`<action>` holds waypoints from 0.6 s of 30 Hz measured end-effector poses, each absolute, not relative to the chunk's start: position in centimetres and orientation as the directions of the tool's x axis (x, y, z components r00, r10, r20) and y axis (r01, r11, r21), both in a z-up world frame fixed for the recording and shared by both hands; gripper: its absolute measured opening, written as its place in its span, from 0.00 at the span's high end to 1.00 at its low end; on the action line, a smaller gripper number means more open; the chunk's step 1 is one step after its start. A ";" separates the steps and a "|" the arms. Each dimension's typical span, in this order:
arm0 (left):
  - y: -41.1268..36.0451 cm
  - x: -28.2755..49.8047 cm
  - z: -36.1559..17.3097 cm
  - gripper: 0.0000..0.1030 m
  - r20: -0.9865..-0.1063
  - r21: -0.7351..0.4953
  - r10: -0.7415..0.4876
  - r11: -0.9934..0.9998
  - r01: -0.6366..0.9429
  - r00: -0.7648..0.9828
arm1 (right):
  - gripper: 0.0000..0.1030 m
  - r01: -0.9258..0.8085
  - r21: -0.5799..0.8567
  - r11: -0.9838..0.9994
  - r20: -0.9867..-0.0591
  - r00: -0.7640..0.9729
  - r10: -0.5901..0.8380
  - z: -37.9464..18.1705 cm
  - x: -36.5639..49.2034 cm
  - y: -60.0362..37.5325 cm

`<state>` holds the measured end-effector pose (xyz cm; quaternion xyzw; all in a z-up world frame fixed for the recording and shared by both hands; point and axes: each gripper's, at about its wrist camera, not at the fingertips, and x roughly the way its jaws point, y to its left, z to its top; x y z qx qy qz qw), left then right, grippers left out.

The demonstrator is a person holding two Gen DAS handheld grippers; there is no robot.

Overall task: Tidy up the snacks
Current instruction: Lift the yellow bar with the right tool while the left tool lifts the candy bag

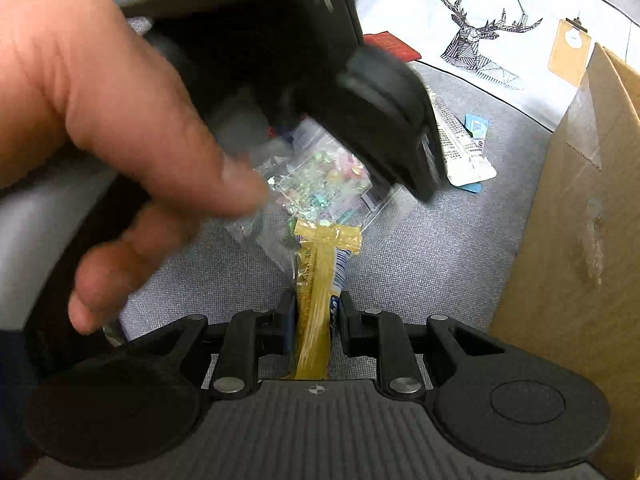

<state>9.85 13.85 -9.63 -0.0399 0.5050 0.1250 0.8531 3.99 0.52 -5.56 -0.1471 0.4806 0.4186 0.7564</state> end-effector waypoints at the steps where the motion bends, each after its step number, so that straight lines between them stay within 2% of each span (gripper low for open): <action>1: 14.3 9.7 -9.3 0.74 -0.867 0.040 0.168 0.962 -0.271 0.469 | 0.79 -0.773 0.179 0.609 -0.850 0.190 0.491 -5.5 4.0 0.6; 3: 14.8 9.4 -8.6 0.80 -0.860 0.008 0.155 0.957 -0.291 0.486 | 0.81 -0.768 0.180 0.615 -0.846 0.199 0.495 -5.4 3.9 0.4; 8: 15.3 8.5 -7.1 0.87 -0.835 -0.016 0.163 0.947 -0.320 0.526 | 0.83 -0.746 0.187 0.639 -0.818 0.242 0.522 -4.3 4.2 0.2; 18: 15.9 7.0 -1.2 0.96 -0.710 -0.040 0.232 0.930 -0.367 0.665 | 0.83 -0.700 0.175 0.692 -0.716 0.392 0.577 -0.6 4.6 -1.4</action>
